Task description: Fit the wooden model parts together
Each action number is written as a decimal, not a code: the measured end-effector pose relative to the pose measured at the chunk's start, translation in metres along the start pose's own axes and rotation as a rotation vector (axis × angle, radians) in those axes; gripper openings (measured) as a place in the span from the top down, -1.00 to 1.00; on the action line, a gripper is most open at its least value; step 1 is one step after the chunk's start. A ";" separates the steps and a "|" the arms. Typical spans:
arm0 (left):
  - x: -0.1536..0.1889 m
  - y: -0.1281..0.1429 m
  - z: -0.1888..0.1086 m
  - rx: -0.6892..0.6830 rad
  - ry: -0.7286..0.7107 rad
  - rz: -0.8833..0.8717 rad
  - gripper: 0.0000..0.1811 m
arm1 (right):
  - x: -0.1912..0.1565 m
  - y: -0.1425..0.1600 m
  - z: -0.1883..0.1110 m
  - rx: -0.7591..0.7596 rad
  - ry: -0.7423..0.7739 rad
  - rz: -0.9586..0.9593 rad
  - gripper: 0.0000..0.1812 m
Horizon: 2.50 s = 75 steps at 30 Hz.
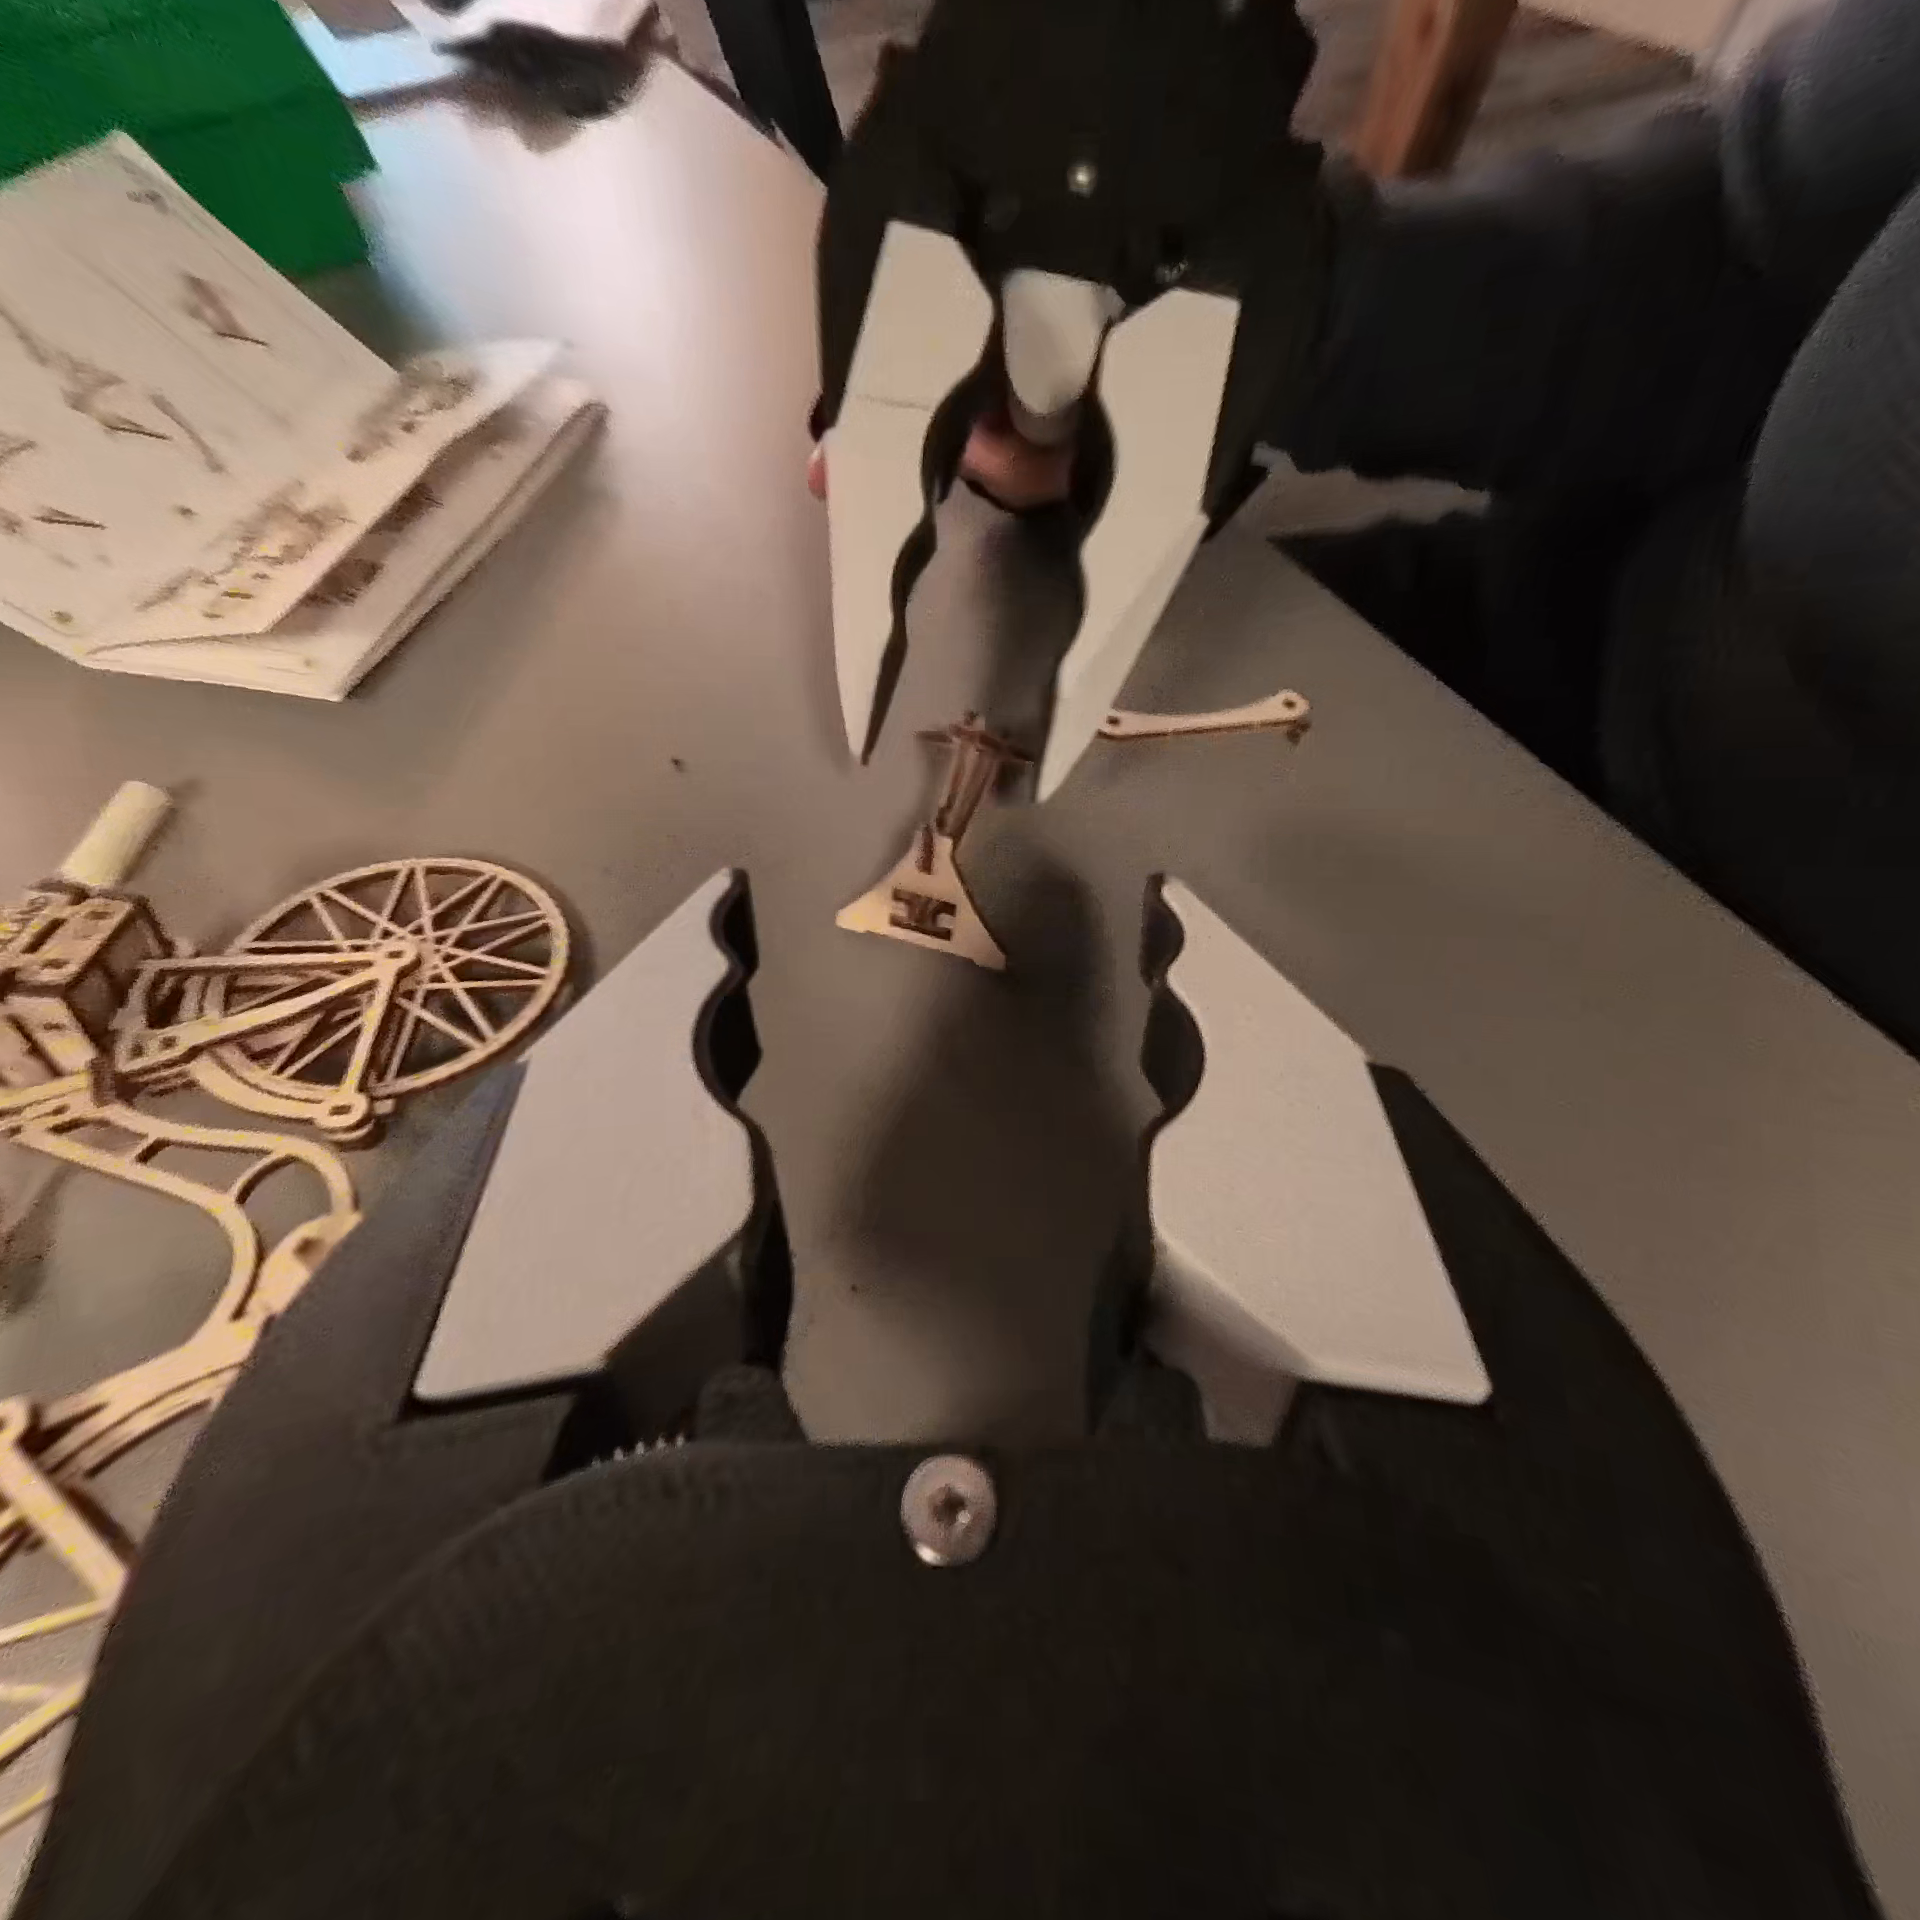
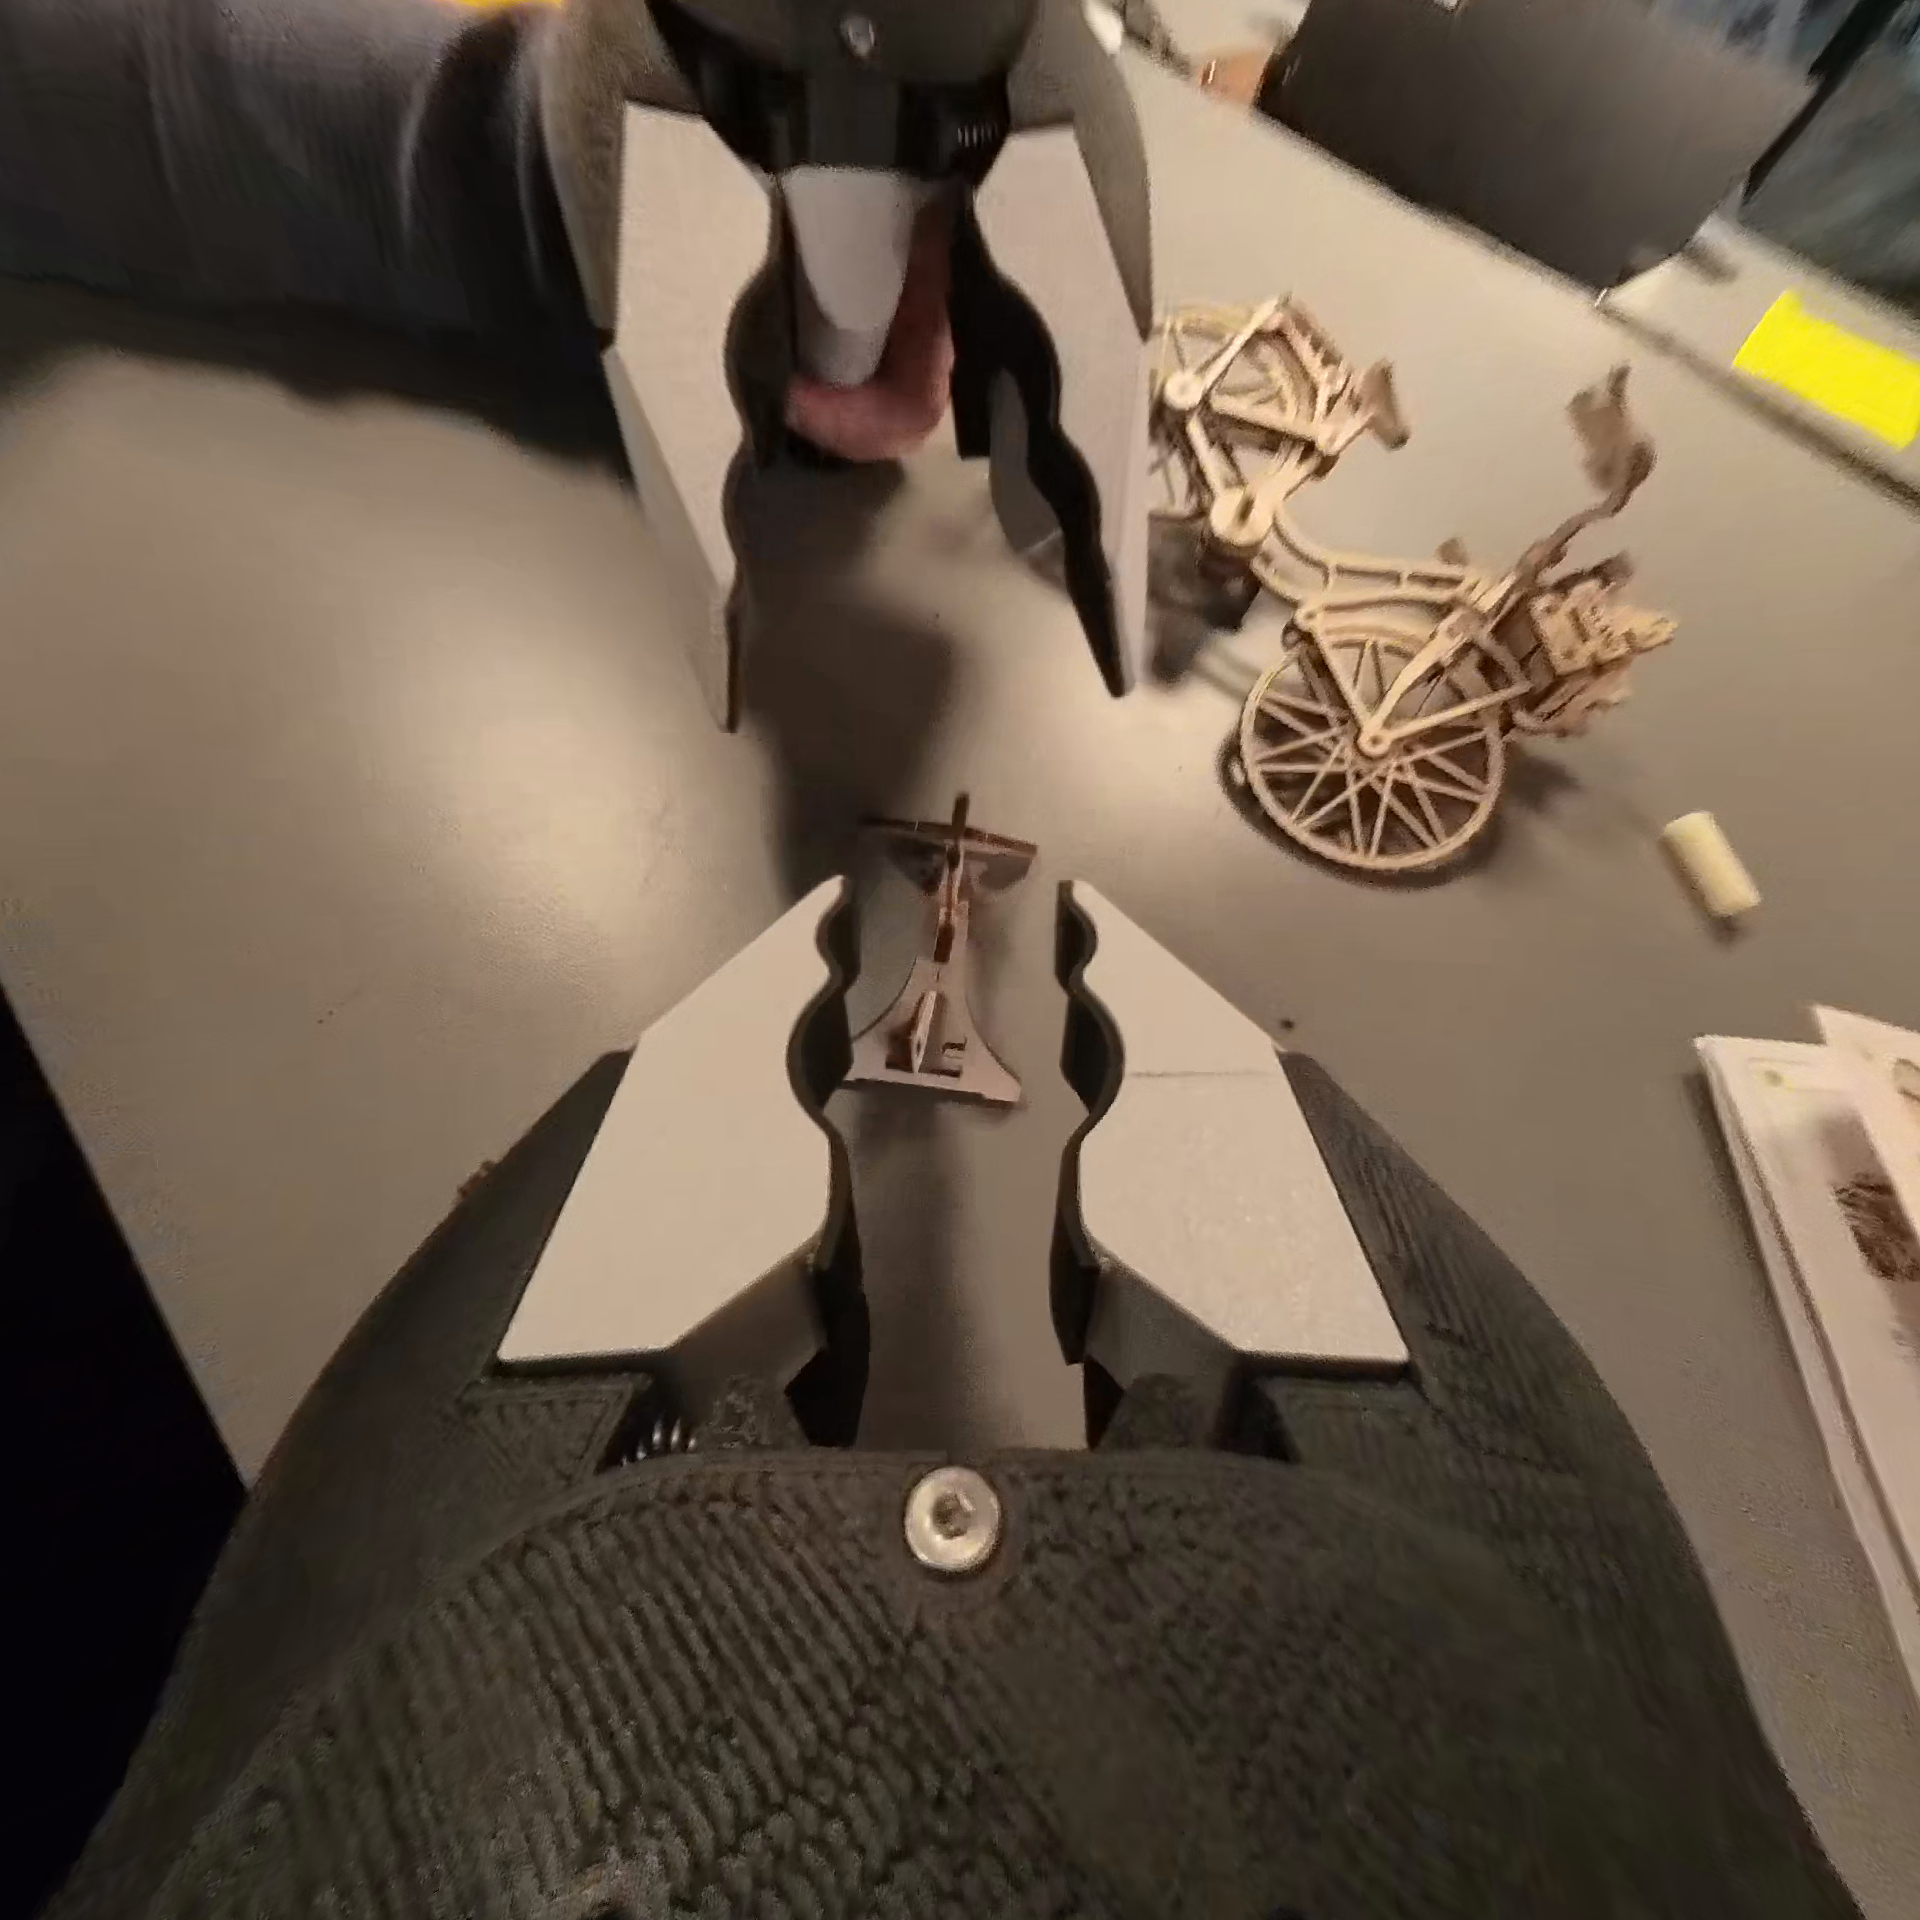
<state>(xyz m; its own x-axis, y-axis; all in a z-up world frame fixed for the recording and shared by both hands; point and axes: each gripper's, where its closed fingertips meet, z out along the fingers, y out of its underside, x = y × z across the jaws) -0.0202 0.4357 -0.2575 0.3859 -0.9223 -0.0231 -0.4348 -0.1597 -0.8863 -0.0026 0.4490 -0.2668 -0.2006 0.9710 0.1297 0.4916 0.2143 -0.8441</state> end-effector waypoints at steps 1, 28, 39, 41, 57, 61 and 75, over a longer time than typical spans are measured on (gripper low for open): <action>0.003 0.002 0.001 -0.013 0.008 0.014 0.23 | -0.001 0.004 0.003 -0.034 -0.003 -0.001 0.63; 0.005 0.023 0.015 -0.186 0.134 -0.111 0.47 | -0.010 0.011 0.019 -0.130 -0.163 0.033 0.97; 0.004 0.026 0.019 -0.214 0.065 -0.018 0.53 | -0.010 0.005 0.012 -0.083 -0.158 0.029 0.82; 0.006 0.026 0.018 -0.210 0.073 -0.005 0.51 | -0.010 0.002 0.007 -0.076 -0.146 0.018 0.83; 0.008 0.027 0.019 -0.216 0.062 0.002 0.38 | 0.006 -0.015 -0.029 -0.124 -0.207 0.057 0.75; 0.008 0.026 0.021 -0.216 0.073 -0.011 0.42 | 0.016 -0.013 -0.019 -0.236 -0.335 0.155 0.90; 0.008 0.026 0.021 -0.215 0.073 -0.010 0.55 | -0.013 0.015 0.009 -0.564 -0.911 0.275 0.93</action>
<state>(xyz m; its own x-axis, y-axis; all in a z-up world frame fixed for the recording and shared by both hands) -0.0110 0.4317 -0.2903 0.3347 -0.9420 0.0250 -0.5978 -0.2327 -0.7671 -0.0002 0.4388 -0.2860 -0.4602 0.6015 -0.6530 0.8843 0.2452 -0.3973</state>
